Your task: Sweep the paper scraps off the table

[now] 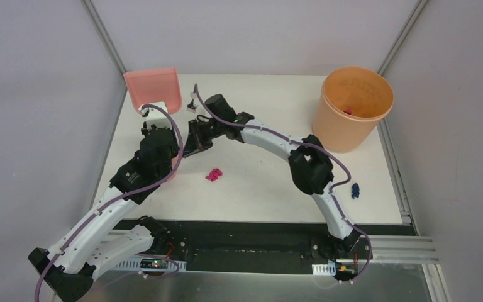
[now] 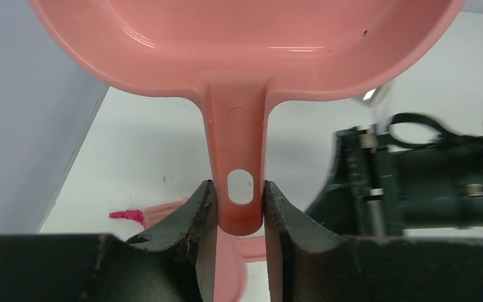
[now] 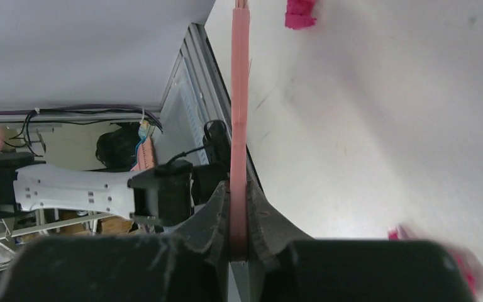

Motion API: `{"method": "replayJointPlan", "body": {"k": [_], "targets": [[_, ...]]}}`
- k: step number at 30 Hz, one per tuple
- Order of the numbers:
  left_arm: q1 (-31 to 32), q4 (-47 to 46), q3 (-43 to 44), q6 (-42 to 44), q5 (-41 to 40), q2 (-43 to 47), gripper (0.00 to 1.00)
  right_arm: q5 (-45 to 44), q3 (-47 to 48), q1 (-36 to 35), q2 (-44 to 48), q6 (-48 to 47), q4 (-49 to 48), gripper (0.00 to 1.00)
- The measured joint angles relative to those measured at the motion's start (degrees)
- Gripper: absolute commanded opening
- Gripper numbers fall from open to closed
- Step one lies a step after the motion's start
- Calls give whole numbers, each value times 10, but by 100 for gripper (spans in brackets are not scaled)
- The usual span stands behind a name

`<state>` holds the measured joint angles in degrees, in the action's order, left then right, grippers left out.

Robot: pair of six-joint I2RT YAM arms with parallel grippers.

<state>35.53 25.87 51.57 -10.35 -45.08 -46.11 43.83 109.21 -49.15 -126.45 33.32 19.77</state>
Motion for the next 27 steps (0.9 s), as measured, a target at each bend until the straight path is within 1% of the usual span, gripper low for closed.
{"method": "replayJointPlan", "body": {"k": [4,6,11,14,19,27], "targets": [[0,-7,-5,3,-6,0,0,10,79,-31,-103,75,-60,0],[0,-7,-9,3,-14,0,0,13,102,-35,-141,110,-86,0],[0,-10,-10,5,-16,0,0,21,148,-38,-215,205,-176,0],[0,-10,-10,5,-15,-1,0,18,178,-41,-242,243,-205,0],[0,-10,-10,5,-10,-11,0,-36,262,-50,-278,264,-151,0],[0,-10,-10,8,-3,-22,0,-102,292,-45,-287,269,-54,0]]}}
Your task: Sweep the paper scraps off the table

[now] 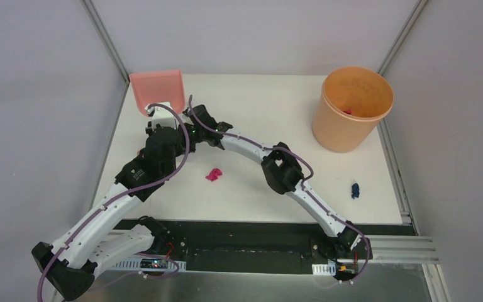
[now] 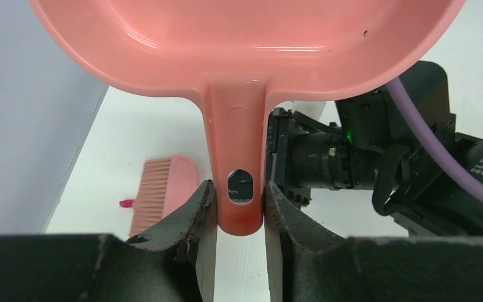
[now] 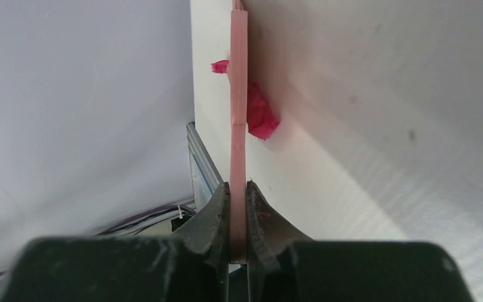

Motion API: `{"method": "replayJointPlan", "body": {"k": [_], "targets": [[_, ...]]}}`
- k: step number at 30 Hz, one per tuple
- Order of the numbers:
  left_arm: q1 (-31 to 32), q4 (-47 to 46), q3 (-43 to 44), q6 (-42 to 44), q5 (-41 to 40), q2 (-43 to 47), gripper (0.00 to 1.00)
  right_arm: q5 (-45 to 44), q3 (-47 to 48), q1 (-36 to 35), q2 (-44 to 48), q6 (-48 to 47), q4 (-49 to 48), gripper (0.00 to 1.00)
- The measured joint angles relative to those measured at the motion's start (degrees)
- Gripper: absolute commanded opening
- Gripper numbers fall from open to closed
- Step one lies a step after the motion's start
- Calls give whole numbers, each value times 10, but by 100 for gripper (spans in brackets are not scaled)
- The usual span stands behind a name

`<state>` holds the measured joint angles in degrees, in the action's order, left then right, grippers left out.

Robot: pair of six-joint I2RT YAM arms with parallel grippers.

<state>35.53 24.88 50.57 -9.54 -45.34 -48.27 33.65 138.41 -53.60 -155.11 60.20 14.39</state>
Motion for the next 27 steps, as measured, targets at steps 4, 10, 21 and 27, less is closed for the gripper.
{"method": "replayJointPlan", "body": {"k": [4,10,21,27], "targets": [[0,-1,0,1,0,0,0,3,-37,18,10,3,6,0],[0,-4,0,2,0,-5,0,22,-240,66,135,-22,10,0],[0,-6,0,2,5,-9,0,10,-466,139,442,-228,143,0],[0,-5,0,1,11,-9,0,108,-478,122,469,-221,72,0]]}}
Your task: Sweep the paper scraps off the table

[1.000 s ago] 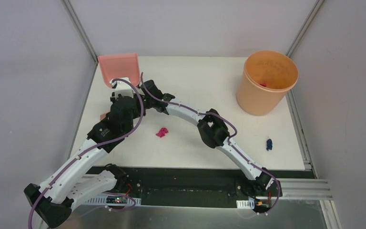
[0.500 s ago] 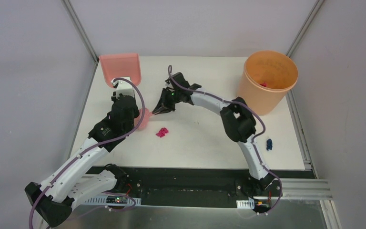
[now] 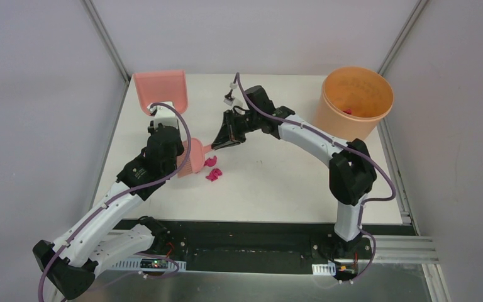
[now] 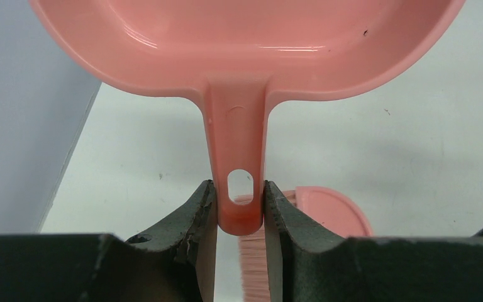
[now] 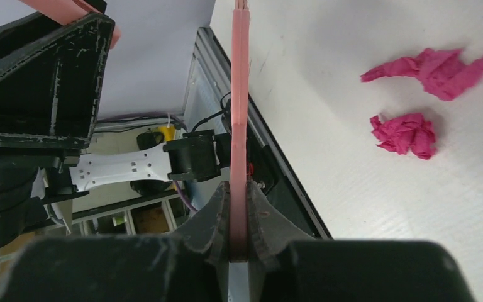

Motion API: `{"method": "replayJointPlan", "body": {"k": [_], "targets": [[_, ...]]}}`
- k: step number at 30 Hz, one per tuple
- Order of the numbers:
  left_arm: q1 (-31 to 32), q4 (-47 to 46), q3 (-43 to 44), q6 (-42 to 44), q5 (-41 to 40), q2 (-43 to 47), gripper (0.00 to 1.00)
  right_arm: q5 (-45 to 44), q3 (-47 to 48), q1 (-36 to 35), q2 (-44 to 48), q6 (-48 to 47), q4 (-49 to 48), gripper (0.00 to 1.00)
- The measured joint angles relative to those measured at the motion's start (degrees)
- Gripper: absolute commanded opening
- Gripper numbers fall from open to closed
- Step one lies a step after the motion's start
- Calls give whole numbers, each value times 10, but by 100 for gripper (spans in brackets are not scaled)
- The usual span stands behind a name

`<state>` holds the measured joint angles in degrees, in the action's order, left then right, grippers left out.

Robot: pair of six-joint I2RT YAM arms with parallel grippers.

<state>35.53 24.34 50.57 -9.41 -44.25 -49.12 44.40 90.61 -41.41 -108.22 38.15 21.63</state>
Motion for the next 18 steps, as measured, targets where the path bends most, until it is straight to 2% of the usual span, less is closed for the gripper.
{"method": "replayJointPlan", "body": {"k": [9,18], "targets": [[-2,0,0,0,43,0,0,29,38,-24,-97,43,-39,0],[-15,10,6,0,90,-22,0,64,85,-68,-221,116,-155,0]]}}
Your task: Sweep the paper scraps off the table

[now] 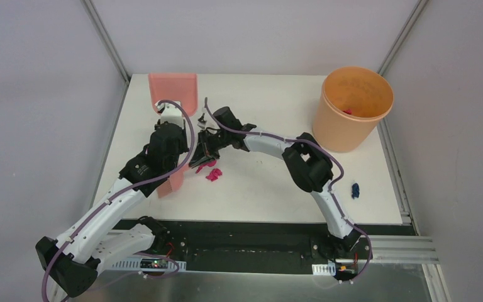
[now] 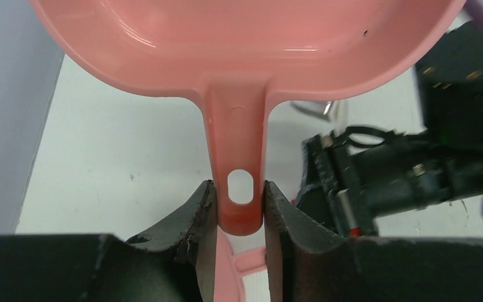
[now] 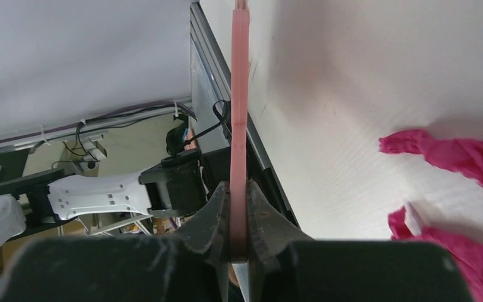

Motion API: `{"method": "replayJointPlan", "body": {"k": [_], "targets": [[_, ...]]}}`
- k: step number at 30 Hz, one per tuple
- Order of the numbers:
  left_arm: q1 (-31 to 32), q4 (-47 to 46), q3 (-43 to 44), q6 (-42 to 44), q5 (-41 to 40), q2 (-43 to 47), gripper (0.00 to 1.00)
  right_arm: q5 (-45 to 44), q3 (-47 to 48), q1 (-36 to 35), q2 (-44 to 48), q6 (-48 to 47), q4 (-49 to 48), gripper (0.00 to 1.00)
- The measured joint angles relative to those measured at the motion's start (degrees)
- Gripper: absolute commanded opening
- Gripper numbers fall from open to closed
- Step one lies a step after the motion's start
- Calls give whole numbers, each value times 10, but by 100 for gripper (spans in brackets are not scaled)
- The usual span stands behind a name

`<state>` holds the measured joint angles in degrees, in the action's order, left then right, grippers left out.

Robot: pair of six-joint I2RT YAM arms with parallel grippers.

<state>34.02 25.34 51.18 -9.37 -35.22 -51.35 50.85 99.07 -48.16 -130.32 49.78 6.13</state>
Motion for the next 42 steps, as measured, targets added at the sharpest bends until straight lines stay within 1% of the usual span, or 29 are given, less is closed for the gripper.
{"method": "replayJointPlan", "body": {"k": [5,7,11,13,17,20,22,24,28,31,34,37,39,42], "targets": [[0,-1,0,0,11,4,0,-14,7,-40,-25,-7,14,0],[0,-1,0,0,12,5,0,-27,-10,-52,-23,-26,21,0],[0,-1,0,0,15,5,0,-65,-70,-50,11,-94,75,0],[0,-1,0,2,17,5,0,-90,-108,-41,52,-120,98,0],[0,-2,0,10,18,3,0,-169,-196,1,186,-176,142,0],[0,-4,0,14,23,-8,0,-232,-251,54,278,-227,168,0],[0,-4,0,15,25,-19,0,-255,-282,100,320,-254,187,0],[0,-3,0,15,29,-32,0,-256,-298,147,340,-277,214,0],[0,-2,0,15,41,-47,0,-224,-312,246,366,-330,280,0],[0,-2,0,15,44,-50,0,-202,-315,300,426,-381,336,0],[0,-1,0,15,56,-54,0,-174,-322,319,520,-426,356,0],[0,-1,0,15,68,-60,0,-130,-316,319,596,-455,361,0],[1,-1,0,15,72,-64,0,-115,-294,319,610,-473,368,0],[5,-1,0,15,75,-71,0,-141,-257,319,591,-493,361,0]]}}
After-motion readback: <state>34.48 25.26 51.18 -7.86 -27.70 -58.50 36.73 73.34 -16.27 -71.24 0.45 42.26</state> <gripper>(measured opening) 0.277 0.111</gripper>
